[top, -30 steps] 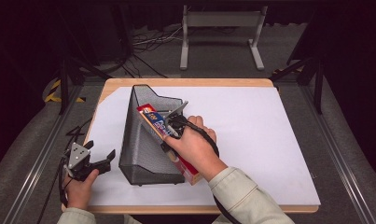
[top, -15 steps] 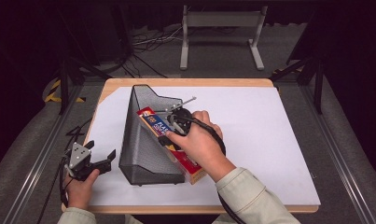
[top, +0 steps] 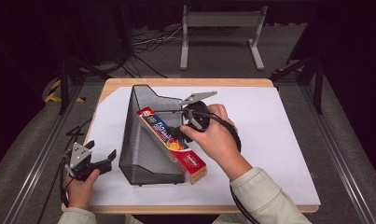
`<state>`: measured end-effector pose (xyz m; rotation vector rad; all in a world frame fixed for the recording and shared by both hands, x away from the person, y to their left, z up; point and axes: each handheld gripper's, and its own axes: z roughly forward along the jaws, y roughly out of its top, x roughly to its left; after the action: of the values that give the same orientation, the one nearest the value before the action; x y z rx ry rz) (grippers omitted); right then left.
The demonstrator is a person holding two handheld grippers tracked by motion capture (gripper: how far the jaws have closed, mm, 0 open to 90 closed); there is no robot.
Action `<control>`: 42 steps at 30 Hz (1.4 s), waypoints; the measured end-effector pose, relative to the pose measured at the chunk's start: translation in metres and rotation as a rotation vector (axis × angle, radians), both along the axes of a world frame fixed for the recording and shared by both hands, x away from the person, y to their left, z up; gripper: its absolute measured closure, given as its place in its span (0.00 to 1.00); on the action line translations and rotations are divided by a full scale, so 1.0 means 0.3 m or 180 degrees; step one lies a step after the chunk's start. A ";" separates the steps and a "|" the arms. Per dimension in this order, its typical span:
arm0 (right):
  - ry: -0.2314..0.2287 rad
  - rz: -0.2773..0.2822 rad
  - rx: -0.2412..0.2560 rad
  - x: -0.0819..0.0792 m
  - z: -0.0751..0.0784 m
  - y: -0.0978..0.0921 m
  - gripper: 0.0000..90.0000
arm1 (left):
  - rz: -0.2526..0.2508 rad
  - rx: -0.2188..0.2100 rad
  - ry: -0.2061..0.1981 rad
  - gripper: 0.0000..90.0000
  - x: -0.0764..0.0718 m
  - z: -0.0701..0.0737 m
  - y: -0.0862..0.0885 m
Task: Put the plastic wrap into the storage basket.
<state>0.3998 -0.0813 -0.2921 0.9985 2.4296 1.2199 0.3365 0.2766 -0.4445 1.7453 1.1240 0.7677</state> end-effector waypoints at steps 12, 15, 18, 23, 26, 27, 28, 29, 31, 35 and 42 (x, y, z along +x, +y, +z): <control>-0.0047 -0.0019 0.0012 -0.005 0.017 -0.118 0.21 | -0.0005 -0.0013 0.0008 0.14 0.002 0.000 -0.001; -0.0001 -0.0020 0.0037 -0.004 0.013 -0.165 0.20 | -0.0013 -0.0012 0.0022 0.14 0.004 -0.001 -0.003; -0.0007 -0.0033 0.0043 -0.004 0.013 -0.190 0.20 | -0.0026 -0.0001 0.0032 0.14 0.006 -0.002 -0.006; -0.0034 -0.0091 0.0068 -0.005 0.025 -0.255 0.20 | -0.0023 -0.0007 0.0046 0.13 0.008 -0.004 -0.007; -0.0052 -0.0134 0.0105 -0.008 0.037 -0.293 0.19 | -0.0022 -0.0008 0.0046 0.13 0.008 -0.004 -0.008; -0.0052 -0.0134 0.0105 -0.008 0.037 -0.293 0.19 | -0.0022 -0.0010 0.0042 0.13 0.008 -0.004 -0.008; -0.0068 -0.0162 0.0110 -0.008 0.041 -0.316 0.19 | -0.0030 0.0000 0.0037 0.13 0.007 -0.003 -0.007; -0.0071 -0.0182 0.0113 -0.009 0.042 -0.327 0.19 | -0.0030 0.0000 0.0038 0.13 0.007 -0.002 -0.007; -0.0077 -0.0198 0.0116 -0.008 0.043 -0.348 0.19 | -0.0026 -0.0003 0.0036 0.13 0.007 -0.002 -0.007; -0.0087 -0.0261 0.0151 -0.001 0.040 -0.407 0.19 | -0.0024 -0.0001 0.0035 0.13 0.007 -0.002 -0.007; -0.0180 -0.0249 0.0107 -0.001 0.046 -0.472 0.17 | -0.0017 -0.0001 0.0033 0.13 0.006 -0.002 -0.007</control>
<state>0.3995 -0.2227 -0.2782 1.0437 2.3120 1.2494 0.3383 0.2746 -0.4450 1.7533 1.1257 0.7561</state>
